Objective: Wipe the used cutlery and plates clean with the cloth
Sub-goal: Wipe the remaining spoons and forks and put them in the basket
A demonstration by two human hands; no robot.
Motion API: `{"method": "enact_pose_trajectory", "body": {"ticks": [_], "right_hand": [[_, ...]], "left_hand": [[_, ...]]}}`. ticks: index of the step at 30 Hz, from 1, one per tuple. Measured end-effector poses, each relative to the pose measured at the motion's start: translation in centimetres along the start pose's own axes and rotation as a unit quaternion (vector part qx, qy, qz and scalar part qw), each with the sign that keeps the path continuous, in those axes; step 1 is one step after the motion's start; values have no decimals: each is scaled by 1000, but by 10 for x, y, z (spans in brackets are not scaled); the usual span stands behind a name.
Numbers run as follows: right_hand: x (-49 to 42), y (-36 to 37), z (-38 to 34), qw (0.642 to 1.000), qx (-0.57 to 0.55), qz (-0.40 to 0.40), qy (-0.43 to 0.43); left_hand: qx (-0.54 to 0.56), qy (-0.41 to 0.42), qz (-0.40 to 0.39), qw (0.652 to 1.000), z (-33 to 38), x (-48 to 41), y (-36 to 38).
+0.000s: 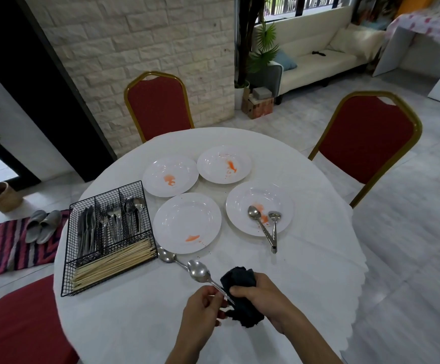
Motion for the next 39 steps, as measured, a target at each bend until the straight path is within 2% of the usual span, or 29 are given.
{"method": "enact_pose_trajectory", "body": {"ticks": [14, 20, 26, 29, 39], "right_hand": [[0, 2, -7, 999, 25, 26, -23], [-12, -3, -2, 999, 25, 45, 0], [-48, -11, -15, 991, 18, 130, 6], [-63, 0, -37, 991, -26, 128, -7], [-110, 33, -85, 991, -26, 126, -22]], "left_hand": [[15, 30, 17, 999, 17, -13, -3], [32, 41, 69, 996, 28, -34, -37], [-10, 54, 58, 997, 36, -59, -73], [-38, 62, 52, 996, 43, -74, -87], [-112, 90, 68, 987, 79, -154, -151]]}}
Point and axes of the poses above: each hand's wrist, its own x-axis away from the middle knuckle, its own y-axis out of the palm, z = x × y, the point moved 7 cm from there along -x, towards the middle knuckle, and after that the axes turned 6 degrees about y, right-handed, at the moved point
